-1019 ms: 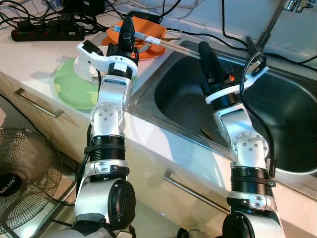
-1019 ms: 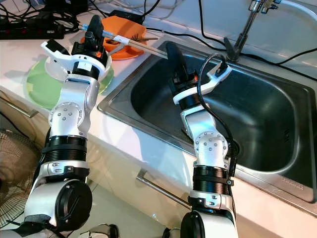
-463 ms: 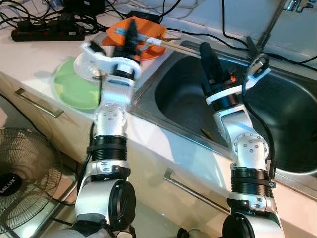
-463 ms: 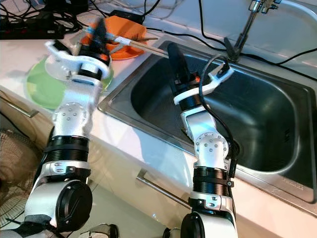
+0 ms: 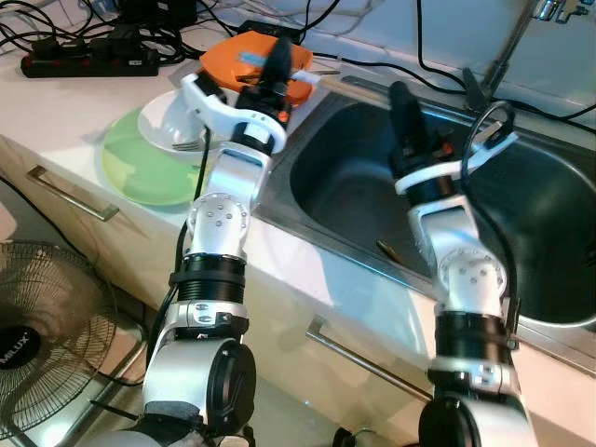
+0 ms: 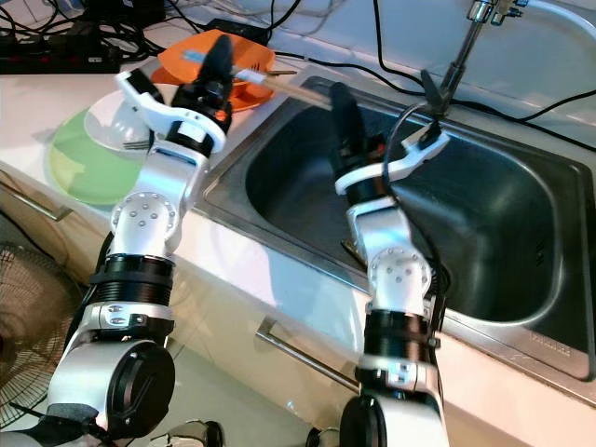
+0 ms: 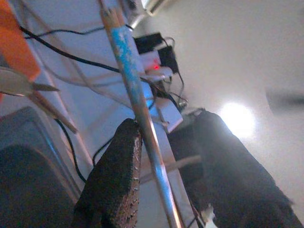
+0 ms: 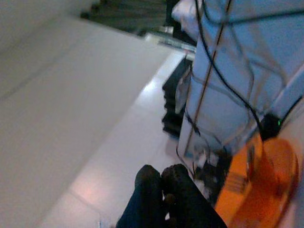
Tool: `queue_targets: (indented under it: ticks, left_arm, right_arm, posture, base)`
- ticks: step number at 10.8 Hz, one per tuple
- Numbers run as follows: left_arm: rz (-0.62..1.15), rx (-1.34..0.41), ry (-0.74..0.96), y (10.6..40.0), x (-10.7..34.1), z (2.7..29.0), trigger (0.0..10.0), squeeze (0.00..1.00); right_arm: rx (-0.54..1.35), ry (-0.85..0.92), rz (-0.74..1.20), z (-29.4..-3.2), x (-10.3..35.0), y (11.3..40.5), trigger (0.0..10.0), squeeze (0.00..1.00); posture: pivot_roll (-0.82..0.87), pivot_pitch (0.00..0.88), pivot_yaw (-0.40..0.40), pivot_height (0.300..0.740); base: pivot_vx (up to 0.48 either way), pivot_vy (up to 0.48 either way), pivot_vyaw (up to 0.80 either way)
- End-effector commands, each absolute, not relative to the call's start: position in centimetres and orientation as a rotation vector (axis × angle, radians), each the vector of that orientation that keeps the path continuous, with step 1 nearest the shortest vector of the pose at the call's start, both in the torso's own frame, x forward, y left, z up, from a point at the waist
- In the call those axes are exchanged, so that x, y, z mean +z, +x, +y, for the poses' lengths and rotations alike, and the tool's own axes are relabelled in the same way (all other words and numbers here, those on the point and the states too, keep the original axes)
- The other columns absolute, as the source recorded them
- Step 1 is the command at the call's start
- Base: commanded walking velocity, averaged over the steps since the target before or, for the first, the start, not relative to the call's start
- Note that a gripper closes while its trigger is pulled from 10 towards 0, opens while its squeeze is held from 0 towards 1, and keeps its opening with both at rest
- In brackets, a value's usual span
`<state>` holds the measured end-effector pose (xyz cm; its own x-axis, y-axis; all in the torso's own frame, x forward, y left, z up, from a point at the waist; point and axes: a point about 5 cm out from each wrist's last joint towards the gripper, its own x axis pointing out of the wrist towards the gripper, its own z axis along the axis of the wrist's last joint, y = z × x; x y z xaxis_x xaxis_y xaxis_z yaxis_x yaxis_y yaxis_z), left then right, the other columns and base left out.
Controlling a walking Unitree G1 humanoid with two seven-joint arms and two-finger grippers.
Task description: Kitchen organization
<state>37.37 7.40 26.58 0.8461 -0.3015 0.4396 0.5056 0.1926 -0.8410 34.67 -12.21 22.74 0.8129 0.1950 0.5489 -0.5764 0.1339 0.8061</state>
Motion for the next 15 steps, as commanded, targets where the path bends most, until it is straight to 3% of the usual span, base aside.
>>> queue_targets:
  ticks: [1, 4, 6, 7, 8, 10, 11, 15]
  left_arm:
    - [-0.163, -0.675, -1.292, 36.0, 26.5, 4.1, 10.0, 0.0]
    - [-0.131, -0.708, -1.15, 35.7, 26.1, 3.4, 10.0, 0.0]
    - [-0.09, -0.662, -0.717, 36.0, 25.2, 3.4, 10.0, 0.0]
    - [-0.068, -0.615, -0.431, 36.4, 24.3, 3.9, 10.0, 0.0]
    - [-0.05, -0.582, -0.213, 36.6, 23.3, 4.5, 10.0, 0.0]
    - [-0.045, -0.567, -0.056, 36.5, 21.9, 5.7, 10.0, 0.0]
    - [-0.022, -0.562, -0.003, 36.2, 20.9, 6.4, 10.0, 0.0]
    - [0.051, -0.519, 0.052, 34.8, 17.5, 8.4, 10.0, 0.0]
  right_arm:
    - [0.538, 1.396, -0.396, -12.5, 23.6, 35.1, 0.0, 0.0]
    - [0.391, 1.473, -0.496, -15.4, 24.0, 36.1, 0.0, 0.0]
    - [0.264, 1.444, -0.53, -17.4, 24.0, 36.8, 0.0, 0.0]
    - [0.16, 1.298, -0.479, -17.8, 23.2, 37.3, 10.0, 0.0]
    - [0.092, 1.197, -0.424, -18.0, 22.2, 37.6, 10.0, 0.0]
    - [0.05, 0.985, -0.349, -17.7, 21.0, 37.9, 10.0, 0.0]
    - [0.042, 0.798, -0.291, -17.2, 20.0, 38.1, 10.0, 0.0]
    - [-0.023, 0.54, -0.218, -17.8, 18.6, 38.7, 10.0, 0.0]
  posture:
    - [0.05, 0.089, -0.013, 0.74]
    - [0.05, 0.088, -0.009, 0.74]
    - [0.05, 0.086, -0.007, 0.74]
    - [0.05, 0.085, -0.005, 0.74]
    - [0.06, 0.083, -0.006, 0.74]
    - [0.06, 0.083, -0.006, 0.74]
    - [0.06, 0.083, -0.006, 0.74]
    - [0.07, 0.084, -0.012, 0.74]
  base:
    - [0.0, 0.0, 0.0]
    - [0.0, 0.0, 0.0]
    - [0.0, 0.0, 0.0]
    - [0.0, 0.0, 0.0]
    - [0.0, 0.0, 0.0]
    - [0.0, 0.0, 0.0]
    - [0.0, 0.0, 0.0]
    - [0.0, 0.0, 0.0]
